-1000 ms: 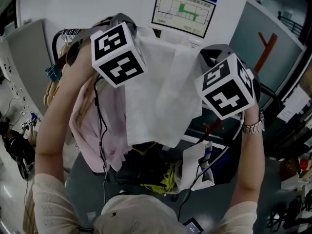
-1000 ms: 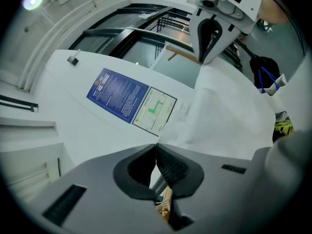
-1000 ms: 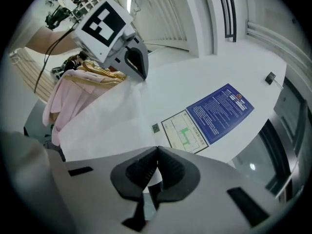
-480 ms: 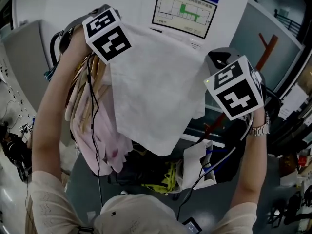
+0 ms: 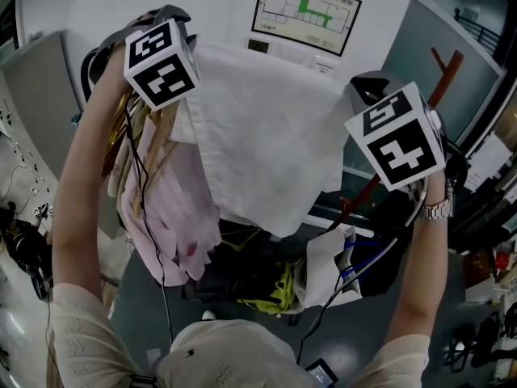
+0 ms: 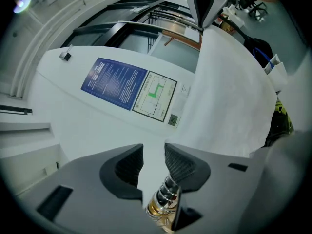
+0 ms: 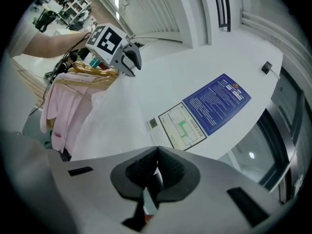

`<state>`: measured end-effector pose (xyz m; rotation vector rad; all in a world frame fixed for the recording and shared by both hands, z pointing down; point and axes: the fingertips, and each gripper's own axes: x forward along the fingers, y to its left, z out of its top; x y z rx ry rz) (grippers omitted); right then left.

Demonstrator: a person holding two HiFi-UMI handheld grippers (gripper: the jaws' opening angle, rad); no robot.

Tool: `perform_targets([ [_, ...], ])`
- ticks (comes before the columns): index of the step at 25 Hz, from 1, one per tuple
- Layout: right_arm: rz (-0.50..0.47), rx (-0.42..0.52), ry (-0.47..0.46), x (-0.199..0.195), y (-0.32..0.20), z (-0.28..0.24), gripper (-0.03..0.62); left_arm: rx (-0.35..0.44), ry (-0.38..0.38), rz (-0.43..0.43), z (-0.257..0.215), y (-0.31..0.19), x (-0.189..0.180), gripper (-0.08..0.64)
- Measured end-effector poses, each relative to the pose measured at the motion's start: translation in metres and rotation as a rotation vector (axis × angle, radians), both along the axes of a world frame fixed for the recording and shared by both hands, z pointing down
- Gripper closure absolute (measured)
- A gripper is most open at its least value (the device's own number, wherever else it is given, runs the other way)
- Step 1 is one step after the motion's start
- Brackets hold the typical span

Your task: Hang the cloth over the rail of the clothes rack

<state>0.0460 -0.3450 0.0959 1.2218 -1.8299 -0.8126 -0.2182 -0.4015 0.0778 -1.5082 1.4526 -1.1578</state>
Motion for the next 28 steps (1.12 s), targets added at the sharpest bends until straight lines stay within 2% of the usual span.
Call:
perform_targets([
  [3, 0.002, 0.005, 0.016, -0.001, 0.0, 0.001, 0.575, 0.016, -0.025, -0.008, -0.003, 0.004, -0.003, 0.405],
  [5, 0.001, 0.003, 0.019, -0.003, 0.0, 0.002, 0.575, 0.003, -0.014, -0.006, -0.002, 0.004, -0.006, 0.402],
  [9, -0.004, -0.014, -0.002, -0.003, -0.001, 0.002, 0.575, -0.109, 0.126, 0.06, 0.0, 0.005, -0.013, 0.4],
  [13, 0.0, -0.007, 0.011, -0.004, 0.001, 0.002, 0.575, -0.182, 0.119, 0.093, -0.002, 0.009, -0.018, 0.391],
  [16, 0.019, -0.001, 0.036, -0.004, 0.0, 0.002, 0.575, -0.282, 0.145, 0.167, 0.006, 0.012, -0.013, 0.391],
  [20, 0.038, 0.001, 0.056, -0.005, -0.001, 0.003, 0.575, -0.265, 0.127, 0.205, 0.002, 0.015, -0.006, 0.391],
  [24, 0.051, -0.004, 0.062, -0.004, -0.001, 0.003, 0.575, -0.271, 0.148, 0.286, -0.004, 0.021, 0.014, 0.391],
  [28, 0.058, -0.003, 0.06, -0.005, 0.0, 0.003, 0.575, -0.227, 0.073, 0.328, -0.001, 0.042, 0.037, 0.391],
])
